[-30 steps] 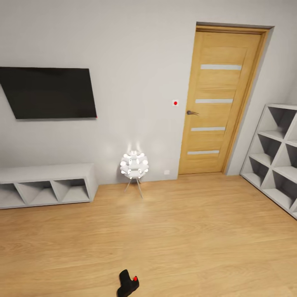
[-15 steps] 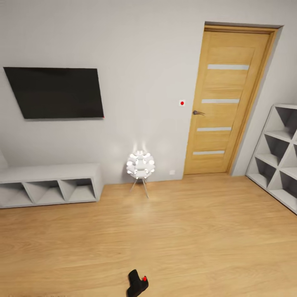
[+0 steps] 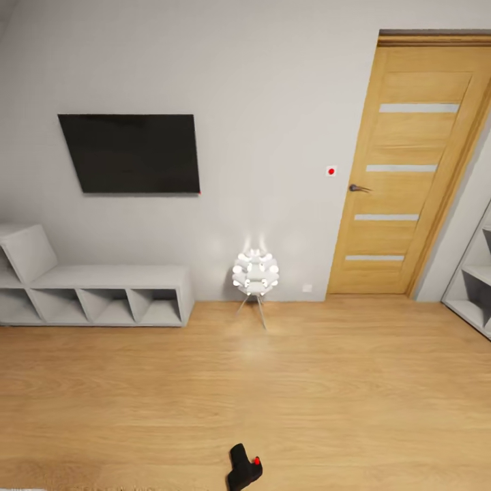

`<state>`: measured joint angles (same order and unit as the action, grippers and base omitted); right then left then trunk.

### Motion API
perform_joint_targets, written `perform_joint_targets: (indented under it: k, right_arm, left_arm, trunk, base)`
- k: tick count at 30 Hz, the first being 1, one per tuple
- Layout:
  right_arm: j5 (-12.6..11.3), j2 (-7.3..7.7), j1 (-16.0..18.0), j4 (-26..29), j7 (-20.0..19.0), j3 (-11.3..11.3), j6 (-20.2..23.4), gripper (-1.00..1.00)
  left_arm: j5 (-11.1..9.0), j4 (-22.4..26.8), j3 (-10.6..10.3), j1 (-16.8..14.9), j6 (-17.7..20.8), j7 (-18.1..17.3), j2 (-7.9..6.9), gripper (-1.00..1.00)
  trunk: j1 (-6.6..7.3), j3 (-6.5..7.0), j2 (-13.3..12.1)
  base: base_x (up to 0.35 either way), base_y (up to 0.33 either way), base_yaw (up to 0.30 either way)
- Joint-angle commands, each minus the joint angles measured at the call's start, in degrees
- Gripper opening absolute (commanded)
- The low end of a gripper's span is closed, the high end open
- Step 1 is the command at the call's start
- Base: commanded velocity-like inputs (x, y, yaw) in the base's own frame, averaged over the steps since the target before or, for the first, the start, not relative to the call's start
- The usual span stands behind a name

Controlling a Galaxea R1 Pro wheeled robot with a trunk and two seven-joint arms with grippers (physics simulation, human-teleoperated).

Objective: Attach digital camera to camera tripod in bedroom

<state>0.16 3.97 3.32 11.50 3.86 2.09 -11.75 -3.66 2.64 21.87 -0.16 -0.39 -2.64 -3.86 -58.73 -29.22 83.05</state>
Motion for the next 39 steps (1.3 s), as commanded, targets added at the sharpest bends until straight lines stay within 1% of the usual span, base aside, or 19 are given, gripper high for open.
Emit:
perform_joint_targets:
  k: [1, 5, 10, 20, 24, 34, 39]
  right_arm:
    - [0.0, -0.01, 0.0, 0.0, 0.0, 0.2, -0.2, 1.00]
    - [0.0, -0.01, 0.0, 0.0, 0.0, 0.2, -0.2, 1.00]
    - [0.0, -0.01, 0.0, 0.0, 0.0, 0.2, -0.2, 1.00]
    - [0.0, -0.01, 0.0, 0.0, 0.0, 0.2, -0.2, 1.00]
    - [0.0, -0.01, 0.0, 0.0, 0.0, 0.2, -0.2, 1.00]
    - [0.0, -0.01, 0.0, 0.0, 0.0, 0.2, -0.3, 1.00]
    - [0.2, -0.01, 0.0, 0.0, 0.0, 0.0, -0.4, 1.00]
  left_arm:
    - [-0.4, 0.0, 0.1, 0.0, 0.0, -0.3, -0.01, 1.00]
    - [-0.4, 0.0, 0.1, 0.0, 0.0, -0.3, -0.01, 1.00]
    - [-0.4, 0.0, 0.1, 0.0, 0.0, -0.3, -0.01, 1.00]
    - [-0.4, 0.0, 0.1, 0.0, 0.0, -0.3, -0.01, 1.00]
    - [-0.4, 0.0, 0.1, 0.0, 0.0, -0.3, 0.00, 1.00]
    - [-0.4, 0.0, 0.1, 0.0, 0.0, -0.3, 0.11, 1.00]
    - [-0.3, 0.4, 0.0, 0.0, 0.0, -0.2, 0.43, 1.00]
  trunk:
    - [0.00, -0.05, 0.0]
    - [0.00, -0.05, 0.0]
    - [0.00, -0.05, 0.0]
    - [0.00, -0.05, 0.0]
    - [0.00, -0.05, 0.0]
    - [0.00, -0.05, 0.0]
    - [0.00, -0.05, 0.0]
  base:
    - [0.000, 0.001, 0.272]
    - [0.000, 0.001, 0.201]
    - [0.067, 0.000, 0.092]
    - [0.259, 0.000, 0.021]
    - [0.157, 0.000, 0.004]
    - [0.036, 0.000, 0.001]
    - [0.006, 0.000, 0.000]
